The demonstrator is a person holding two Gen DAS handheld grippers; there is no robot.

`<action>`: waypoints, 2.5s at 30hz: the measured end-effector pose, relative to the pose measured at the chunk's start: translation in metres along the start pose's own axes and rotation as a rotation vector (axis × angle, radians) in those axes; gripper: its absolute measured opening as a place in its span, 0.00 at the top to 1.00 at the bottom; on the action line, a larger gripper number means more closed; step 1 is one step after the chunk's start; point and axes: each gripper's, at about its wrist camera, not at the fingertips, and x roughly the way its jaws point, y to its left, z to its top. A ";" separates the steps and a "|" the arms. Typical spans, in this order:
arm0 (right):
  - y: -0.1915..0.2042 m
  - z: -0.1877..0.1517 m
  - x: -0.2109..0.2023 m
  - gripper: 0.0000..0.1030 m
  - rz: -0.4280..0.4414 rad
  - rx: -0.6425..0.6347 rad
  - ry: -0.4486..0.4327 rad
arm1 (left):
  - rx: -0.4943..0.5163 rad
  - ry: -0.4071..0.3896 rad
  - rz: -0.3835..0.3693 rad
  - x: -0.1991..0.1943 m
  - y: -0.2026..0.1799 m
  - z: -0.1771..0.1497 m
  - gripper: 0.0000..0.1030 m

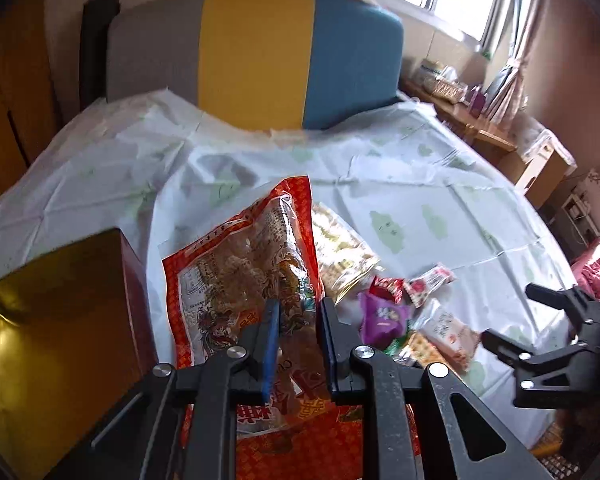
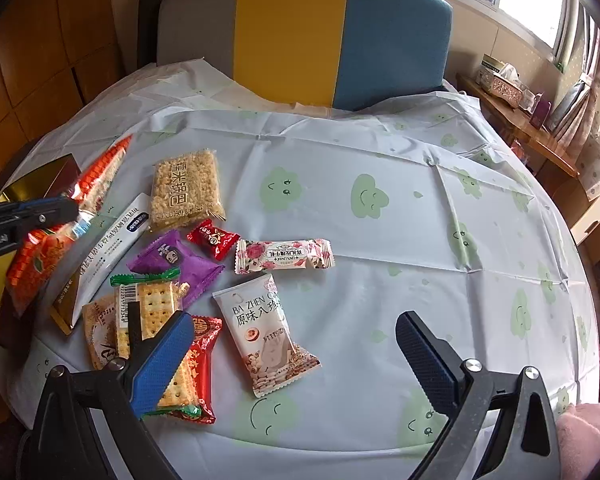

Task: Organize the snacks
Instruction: 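Grasp the red-bordered rice-stick bag with the left gripper and lift, then carry the bag into the gold tin and open the left gripper, then move the right gripper to the white tube-shaped packet and grasp it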

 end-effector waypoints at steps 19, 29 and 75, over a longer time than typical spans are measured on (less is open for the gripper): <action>-0.001 -0.002 -0.002 0.01 -0.038 -0.007 -0.011 | -0.168 -0.163 0.194 -0.113 0.104 -0.022 0.81; 0.000 -0.004 -0.002 0.01 -0.045 -0.002 -0.005 | -0.115 -0.052 0.315 -0.040 0.123 -0.039 0.97; 0.022 0.000 0.000 0.11 0.075 -0.004 0.010 | -0.317 0.078 0.311 -0.032 0.129 -0.101 0.76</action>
